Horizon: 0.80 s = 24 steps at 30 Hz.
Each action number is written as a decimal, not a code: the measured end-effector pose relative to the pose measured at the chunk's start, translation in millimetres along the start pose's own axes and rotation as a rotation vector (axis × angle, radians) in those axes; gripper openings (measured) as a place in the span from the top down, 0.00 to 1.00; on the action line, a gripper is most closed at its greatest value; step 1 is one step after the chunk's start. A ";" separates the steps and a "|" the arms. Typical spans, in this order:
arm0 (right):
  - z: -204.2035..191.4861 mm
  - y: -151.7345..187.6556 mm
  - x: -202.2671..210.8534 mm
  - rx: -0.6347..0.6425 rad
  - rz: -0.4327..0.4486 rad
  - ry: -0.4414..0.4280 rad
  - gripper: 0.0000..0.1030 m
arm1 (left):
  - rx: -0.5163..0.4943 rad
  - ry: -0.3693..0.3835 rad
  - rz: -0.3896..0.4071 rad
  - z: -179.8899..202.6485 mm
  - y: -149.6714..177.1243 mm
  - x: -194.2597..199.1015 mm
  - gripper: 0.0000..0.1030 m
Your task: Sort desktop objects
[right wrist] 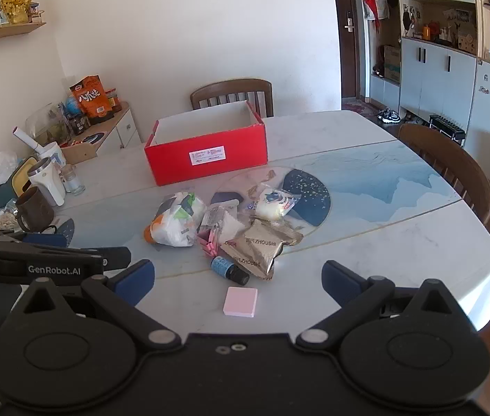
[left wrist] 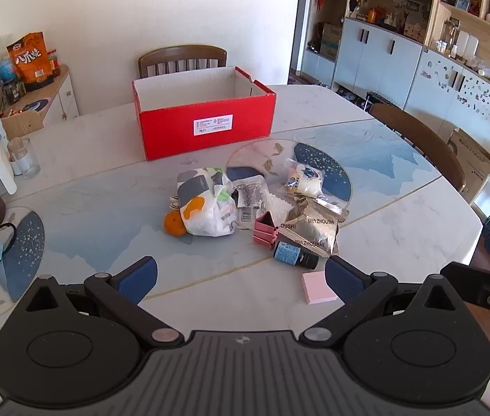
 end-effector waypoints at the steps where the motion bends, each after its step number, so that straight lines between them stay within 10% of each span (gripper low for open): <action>1: -0.9 0.3 -0.8 -0.004 -0.005 -0.009 0.00 | 0.002 -0.001 0.001 -0.7 -0.4 0.2 0.00; 24: -4.7 1.0 -8.5 -0.044 -0.022 0.005 0.02 | -0.028 0.058 0.058 6.8 -8.9 5.7 0.00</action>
Point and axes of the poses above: each gripper's, at about its wrist camera, not at the fingertips, and x roughly against the way its jaws point, z to its right, y to its underside, the point moved 8 cm from there along -x, roughly the way its jaws point
